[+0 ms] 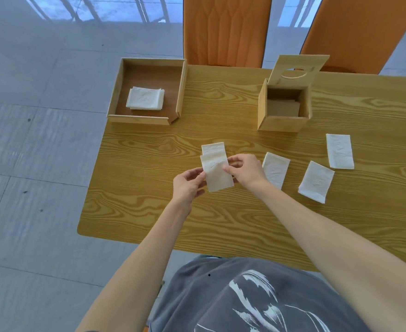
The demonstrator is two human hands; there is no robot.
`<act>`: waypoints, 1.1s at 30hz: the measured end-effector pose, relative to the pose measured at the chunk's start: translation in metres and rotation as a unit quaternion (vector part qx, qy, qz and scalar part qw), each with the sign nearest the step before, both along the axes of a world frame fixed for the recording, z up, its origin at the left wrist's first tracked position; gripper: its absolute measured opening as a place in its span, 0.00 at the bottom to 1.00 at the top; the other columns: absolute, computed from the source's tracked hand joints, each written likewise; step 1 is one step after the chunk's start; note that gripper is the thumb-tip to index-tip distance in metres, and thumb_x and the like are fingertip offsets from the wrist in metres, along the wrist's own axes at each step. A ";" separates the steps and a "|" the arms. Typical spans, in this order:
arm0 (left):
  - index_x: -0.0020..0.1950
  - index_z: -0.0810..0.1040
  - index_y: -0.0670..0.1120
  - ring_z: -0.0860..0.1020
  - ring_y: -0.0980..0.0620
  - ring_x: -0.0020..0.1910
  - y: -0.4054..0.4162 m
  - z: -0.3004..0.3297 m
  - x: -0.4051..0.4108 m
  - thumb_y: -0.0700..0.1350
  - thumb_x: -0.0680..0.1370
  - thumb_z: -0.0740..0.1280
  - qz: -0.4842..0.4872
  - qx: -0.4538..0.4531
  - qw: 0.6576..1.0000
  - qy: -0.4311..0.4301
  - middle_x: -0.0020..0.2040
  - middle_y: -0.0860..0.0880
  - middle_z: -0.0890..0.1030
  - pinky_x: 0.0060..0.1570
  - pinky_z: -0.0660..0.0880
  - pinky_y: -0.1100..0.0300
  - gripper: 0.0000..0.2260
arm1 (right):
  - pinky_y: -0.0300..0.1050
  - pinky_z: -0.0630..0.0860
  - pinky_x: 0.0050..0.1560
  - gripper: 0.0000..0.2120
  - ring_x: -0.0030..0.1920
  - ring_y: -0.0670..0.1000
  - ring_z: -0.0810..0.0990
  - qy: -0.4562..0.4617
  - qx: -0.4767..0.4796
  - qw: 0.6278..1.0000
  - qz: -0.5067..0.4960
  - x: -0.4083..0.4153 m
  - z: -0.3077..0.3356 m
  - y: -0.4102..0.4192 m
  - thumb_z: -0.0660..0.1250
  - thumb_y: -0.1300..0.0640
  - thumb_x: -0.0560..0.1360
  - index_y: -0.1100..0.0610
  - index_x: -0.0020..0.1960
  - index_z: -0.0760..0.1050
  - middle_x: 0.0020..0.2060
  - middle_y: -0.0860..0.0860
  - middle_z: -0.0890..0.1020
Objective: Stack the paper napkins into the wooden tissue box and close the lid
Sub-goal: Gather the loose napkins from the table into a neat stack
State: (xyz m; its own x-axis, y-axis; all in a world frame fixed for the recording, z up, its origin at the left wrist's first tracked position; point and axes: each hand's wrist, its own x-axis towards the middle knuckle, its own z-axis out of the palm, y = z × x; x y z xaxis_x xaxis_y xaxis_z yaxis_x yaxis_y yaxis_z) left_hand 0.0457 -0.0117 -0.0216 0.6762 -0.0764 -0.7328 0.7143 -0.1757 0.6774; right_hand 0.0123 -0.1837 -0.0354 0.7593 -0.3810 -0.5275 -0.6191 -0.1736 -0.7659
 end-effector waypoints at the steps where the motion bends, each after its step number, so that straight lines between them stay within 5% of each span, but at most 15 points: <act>1: 0.57 0.81 0.44 0.84 0.54 0.43 -0.003 0.000 0.005 0.41 0.79 0.71 0.000 0.003 1.000 -0.003 0.47 0.49 0.85 0.50 0.81 0.54 0.07 | 0.57 0.83 0.50 0.12 0.47 0.53 0.85 0.004 -0.007 1.000 -0.007 0.005 -0.002 0.000 0.77 0.56 0.71 0.56 0.53 0.82 0.46 0.53 0.86; 7: 0.54 0.82 0.42 0.84 0.50 0.45 -0.018 -0.007 0.026 0.40 0.77 0.73 -0.002 0.046 0.998 -0.039 0.46 0.47 0.85 0.42 0.81 0.58 0.07 | 0.55 0.82 0.51 0.08 0.48 0.53 0.85 0.023 -0.053 0.998 -0.027 0.029 -0.009 0.000 0.75 0.58 0.72 0.58 0.51 0.84 0.46 0.53 0.87; 16: 0.49 0.85 0.48 0.86 0.50 0.44 -0.030 -0.027 0.045 0.45 0.73 0.76 -0.027 0.150 0.987 -0.052 0.44 0.50 0.87 0.53 0.82 0.47 0.06 | 0.57 0.83 0.45 0.07 0.46 0.55 0.85 0.069 -0.094 0.992 -0.046 0.046 -0.017 -0.003 0.77 0.55 0.71 0.55 0.47 0.84 0.44 0.53 0.86; 23: 0.44 0.83 0.52 0.86 0.50 0.43 -0.029 -0.034 0.044 0.45 0.73 0.75 -0.034 0.172 0.982 -0.063 0.43 0.51 0.87 0.50 0.83 0.48 0.03 | 0.56 0.83 0.45 0.07 0.44 0.55 0.85 0.082 -0.109 0.990 -0.032 0.049 -0.021 0.000 0.76 0.55 0.71 0.55 0.47 0.84 0.43 0.52 0.85; 33: 0.41 0.79 0.56 0.85 0.51 0.43 -0.030 -0.037 0.044 0.44 0.74 0.75 -0.046 0.215 0.972 -0.086 0.40 0.54 0.84 0.49 0.83 0.48 0.08 | 0.42 0.72 0.40 0.08 0.41 0.48 0.78 0.100 -0.158 0.982 -0.007 0.048 -0.019 0.004 0.75 0.52 0.73 0.54 0.49 0.82 0.45 0.50 0.85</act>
State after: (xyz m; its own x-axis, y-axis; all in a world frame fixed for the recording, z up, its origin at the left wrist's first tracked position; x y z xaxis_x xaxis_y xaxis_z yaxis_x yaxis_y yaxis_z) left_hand 0.0895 -0.0415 -0.0583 0.7968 0.1456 -0.5865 0.5641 -0.5271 0.6355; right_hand 0.0604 -0.1793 -0.0540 0.6454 -0.5596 -0.5200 -0.7564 -0.3731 -0.5373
